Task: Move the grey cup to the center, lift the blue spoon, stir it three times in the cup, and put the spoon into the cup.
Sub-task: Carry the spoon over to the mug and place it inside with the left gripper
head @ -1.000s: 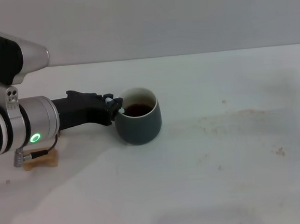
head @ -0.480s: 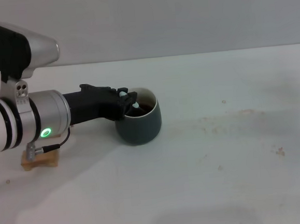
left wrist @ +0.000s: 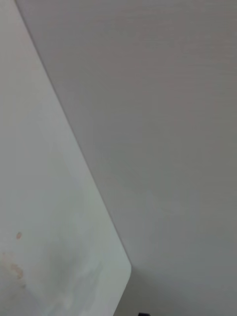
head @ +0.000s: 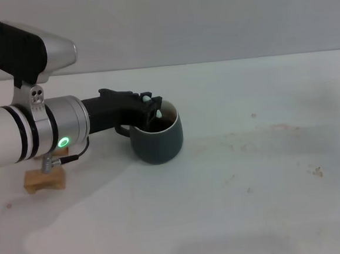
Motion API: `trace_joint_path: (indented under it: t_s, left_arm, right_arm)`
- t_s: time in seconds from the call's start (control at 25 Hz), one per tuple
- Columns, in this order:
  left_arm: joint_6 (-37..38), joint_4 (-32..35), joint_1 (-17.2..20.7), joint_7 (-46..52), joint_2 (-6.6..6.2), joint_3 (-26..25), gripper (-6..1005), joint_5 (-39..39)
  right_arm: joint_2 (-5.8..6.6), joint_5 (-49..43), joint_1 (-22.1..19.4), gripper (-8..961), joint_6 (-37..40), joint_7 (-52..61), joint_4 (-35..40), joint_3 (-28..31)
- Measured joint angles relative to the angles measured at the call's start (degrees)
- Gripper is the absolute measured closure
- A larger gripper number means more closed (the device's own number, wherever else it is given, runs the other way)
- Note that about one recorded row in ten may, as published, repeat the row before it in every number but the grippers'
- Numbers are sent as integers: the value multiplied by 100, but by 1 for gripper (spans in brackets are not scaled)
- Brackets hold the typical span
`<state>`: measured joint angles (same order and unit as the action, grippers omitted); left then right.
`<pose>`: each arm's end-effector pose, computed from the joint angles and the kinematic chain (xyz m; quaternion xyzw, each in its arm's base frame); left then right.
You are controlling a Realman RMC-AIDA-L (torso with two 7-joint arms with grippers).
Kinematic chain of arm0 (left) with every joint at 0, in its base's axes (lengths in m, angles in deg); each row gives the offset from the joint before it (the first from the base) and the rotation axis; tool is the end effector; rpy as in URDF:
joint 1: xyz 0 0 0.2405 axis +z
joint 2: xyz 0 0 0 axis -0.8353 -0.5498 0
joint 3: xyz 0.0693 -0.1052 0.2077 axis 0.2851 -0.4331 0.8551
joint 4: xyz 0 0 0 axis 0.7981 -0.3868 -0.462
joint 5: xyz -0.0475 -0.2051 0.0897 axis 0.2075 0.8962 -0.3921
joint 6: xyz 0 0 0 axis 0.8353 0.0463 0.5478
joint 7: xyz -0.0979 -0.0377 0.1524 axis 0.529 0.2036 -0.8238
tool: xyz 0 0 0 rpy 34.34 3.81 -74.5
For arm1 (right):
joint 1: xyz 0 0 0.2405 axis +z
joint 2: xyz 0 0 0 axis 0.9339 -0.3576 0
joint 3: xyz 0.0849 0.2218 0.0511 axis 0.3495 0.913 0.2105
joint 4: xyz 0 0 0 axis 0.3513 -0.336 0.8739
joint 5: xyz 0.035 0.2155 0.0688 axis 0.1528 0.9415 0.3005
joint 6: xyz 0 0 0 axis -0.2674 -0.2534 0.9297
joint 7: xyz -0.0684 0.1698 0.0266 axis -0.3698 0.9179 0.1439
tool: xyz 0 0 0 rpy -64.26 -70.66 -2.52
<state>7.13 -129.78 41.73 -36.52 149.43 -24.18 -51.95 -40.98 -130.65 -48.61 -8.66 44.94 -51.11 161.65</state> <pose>-0.1577 0.3944 -0.0449 -0.8971 -0.2934 -0.1428 0.2980 0.3421 0.4462 0.0464 -0.6696 0.2738 0.1323 0.6776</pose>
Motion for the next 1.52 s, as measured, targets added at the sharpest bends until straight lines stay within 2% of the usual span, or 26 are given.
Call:
trace_joint_path:
  t_s: [0.24,0.64,1.12,1.52]
  left_arm:
    - [279,164,-86,-61,-1,-5,818,25]
    - [302,300,-77,-81,-33,-114,818,24]
    - [-171,150,92,-189,-47,-473,818,-64]
    - [-684,-90,133,-208,-32,-519,818,-28]
  right_arm:
    - [1,0,17,887,0,0,0,21]
    - [16,1,51,886,-35,0,0,33]
    - [24,1,71,886,-64,-3,0,10]
    - [25,1,107,887,-63,-9,15,7]
